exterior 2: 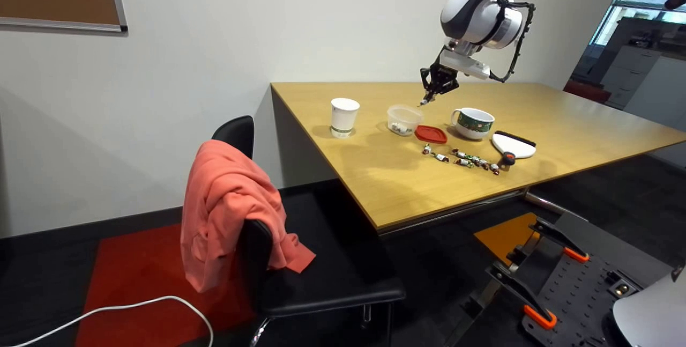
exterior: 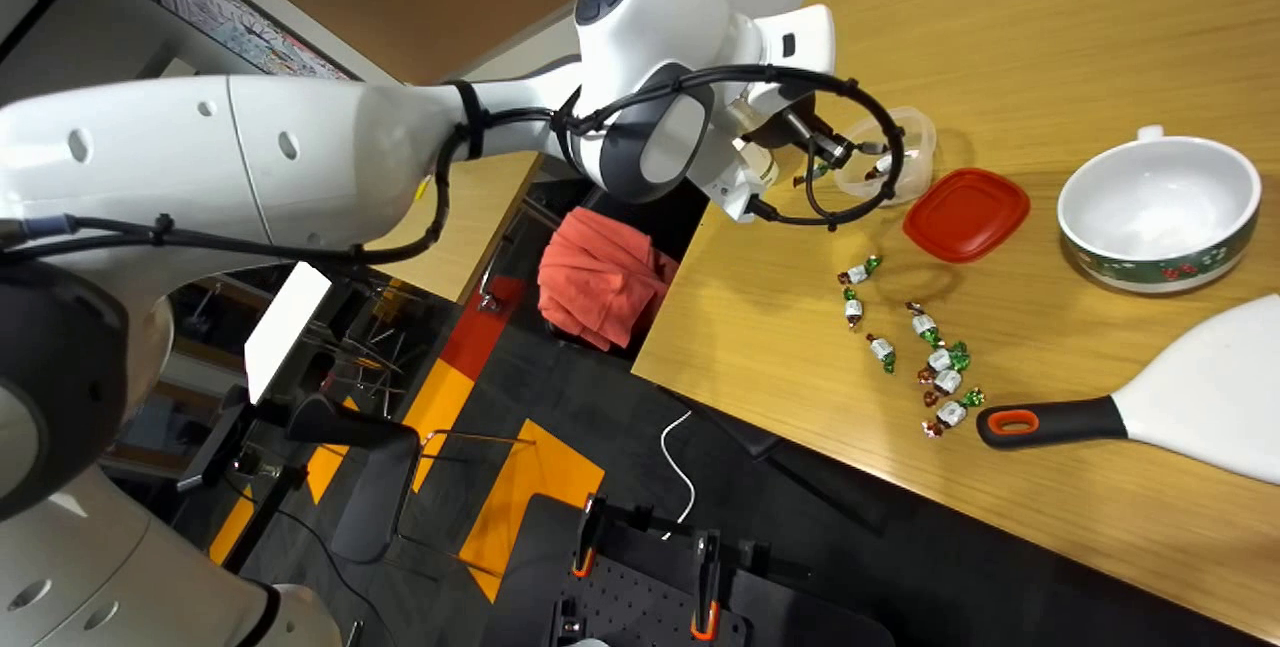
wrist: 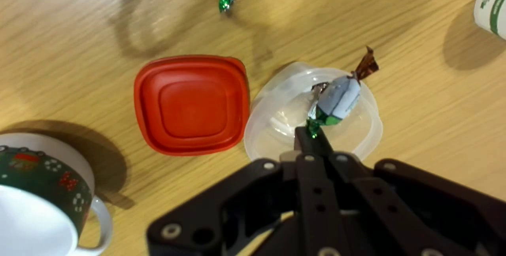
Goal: Pick up a candle from the table and put it in the bowl
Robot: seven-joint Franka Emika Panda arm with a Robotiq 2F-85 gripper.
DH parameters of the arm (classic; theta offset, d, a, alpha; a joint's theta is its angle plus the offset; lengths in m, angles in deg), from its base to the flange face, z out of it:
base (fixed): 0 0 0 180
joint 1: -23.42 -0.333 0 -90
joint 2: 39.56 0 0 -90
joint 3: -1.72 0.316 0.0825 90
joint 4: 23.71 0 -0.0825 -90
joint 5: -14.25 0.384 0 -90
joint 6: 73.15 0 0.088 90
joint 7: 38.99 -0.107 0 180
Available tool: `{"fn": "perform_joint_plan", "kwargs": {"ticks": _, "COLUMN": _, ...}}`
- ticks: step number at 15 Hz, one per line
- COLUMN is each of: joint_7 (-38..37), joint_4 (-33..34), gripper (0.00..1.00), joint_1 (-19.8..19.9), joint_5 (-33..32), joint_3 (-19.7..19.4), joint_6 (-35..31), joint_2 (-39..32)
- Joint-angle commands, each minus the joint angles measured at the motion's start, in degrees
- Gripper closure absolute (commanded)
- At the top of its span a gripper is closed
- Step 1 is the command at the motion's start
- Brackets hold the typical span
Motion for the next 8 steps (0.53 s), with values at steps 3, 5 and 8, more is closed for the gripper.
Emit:
{"fn": "perform_joint_plan", "kwargs": {"ticks": 3, "joint_7": -4.7, "joint_4": 13.4, "gripper": 1.0, "joint_1": -1.1, "joint_5": -0.3, "joint_3": -2.2, "joint_6": 9.6, "joint_2": -6.9}}
{"fn": "perform_joint_plan", "kwargs": {"ticks": 5, "joint_7": -5.5, "joint_4": 17.3, "gripper": 1.0, "joint_1": -1.1, "joint_5": -0.4, "joint_3": -2.2, "joint_6": 12.3, "joint_2": -9.6}}
{"fn": "perform_joint_plan", "kwargs": {"ticks": 8, "joint_7": -6.4, "joint_4": 22.2, "gripper": 1.0, "joint_1": -1.2, "joint_5": -0.4, "joint_3": -2.0, "joint_6": 15.3, "joint_2": -13.3}}
